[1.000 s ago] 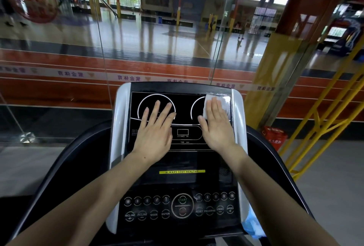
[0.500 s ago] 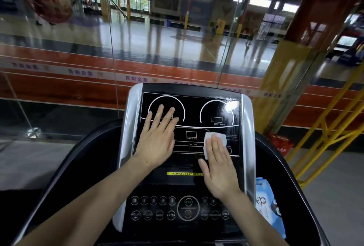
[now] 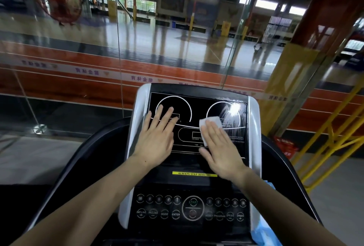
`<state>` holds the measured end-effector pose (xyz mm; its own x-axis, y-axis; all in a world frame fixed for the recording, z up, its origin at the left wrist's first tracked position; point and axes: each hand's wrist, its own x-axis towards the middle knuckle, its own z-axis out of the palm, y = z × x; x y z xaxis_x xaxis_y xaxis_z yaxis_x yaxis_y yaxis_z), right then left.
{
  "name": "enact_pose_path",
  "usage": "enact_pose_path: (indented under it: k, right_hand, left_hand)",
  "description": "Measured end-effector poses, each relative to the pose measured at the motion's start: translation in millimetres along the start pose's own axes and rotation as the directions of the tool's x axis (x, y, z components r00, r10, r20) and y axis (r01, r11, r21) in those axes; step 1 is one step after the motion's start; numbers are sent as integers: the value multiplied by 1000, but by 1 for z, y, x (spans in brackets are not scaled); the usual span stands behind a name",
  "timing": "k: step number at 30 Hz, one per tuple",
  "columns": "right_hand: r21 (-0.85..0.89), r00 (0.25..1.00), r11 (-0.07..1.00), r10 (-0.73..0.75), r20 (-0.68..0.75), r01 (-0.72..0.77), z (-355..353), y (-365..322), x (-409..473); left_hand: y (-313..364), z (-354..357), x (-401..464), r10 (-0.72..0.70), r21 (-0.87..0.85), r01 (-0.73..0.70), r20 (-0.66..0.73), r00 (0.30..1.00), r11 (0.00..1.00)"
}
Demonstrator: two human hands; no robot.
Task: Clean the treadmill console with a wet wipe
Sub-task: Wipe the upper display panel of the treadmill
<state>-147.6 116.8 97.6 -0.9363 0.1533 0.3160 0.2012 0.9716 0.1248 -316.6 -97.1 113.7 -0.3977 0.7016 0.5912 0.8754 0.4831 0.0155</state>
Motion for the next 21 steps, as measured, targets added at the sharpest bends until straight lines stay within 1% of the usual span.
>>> enact_pose_path:
  k: [2,4,7,9,13,16,17,18,19,21]
  right_hand:
    - [-47,989,989,-135,59,138,5,3,-22]
    - [-87,957,959,-257,132,269,3,14,-34]
    - [-131,904,904,-378,199,407,-6,33,-28]
    - [-150,905,902,-372,207,405,-16,44,-5]
    - [-152,975,964,-210,78,219,-42,59,57]
    - [-140,990,980,-137,19,138,-41,51,72]
    - [-132,990,981,-141,12,141,-35,43,66]
    - [-126,984,976,-175,18,176,-28,33,56]
    - [-126,970,962,-238,41,242,-22,24,43]
    - [-139,918,909,-379,119,393,-12,10,18]
  left_hand:
    - [-5,0,-3,-1,1,1,-15,1000,1000]
    - [-8,-1,-6,2,1,-2,-16,1000,1000]
    - [-11,-2,-8,-17,-14,16,-35,999,1000]
    - [-13,-5,-7,-28,-30,27,-30,999,999]
    - [-20,-10,-8,-26,-2,26,-19,999,1000]
    - [-27,-12,-13,-17,31,17,-27,1000,999]
    - [-30,-11,-15,-21,42,22,-26,999,999]
    - [-33,-11,-18,-32,48,33,-24,999,998]
    - [-36,-10,-20,-42,48,42,-19,999,998]
    - [-42,-8,-24,-54,51,54,-5,999,997]
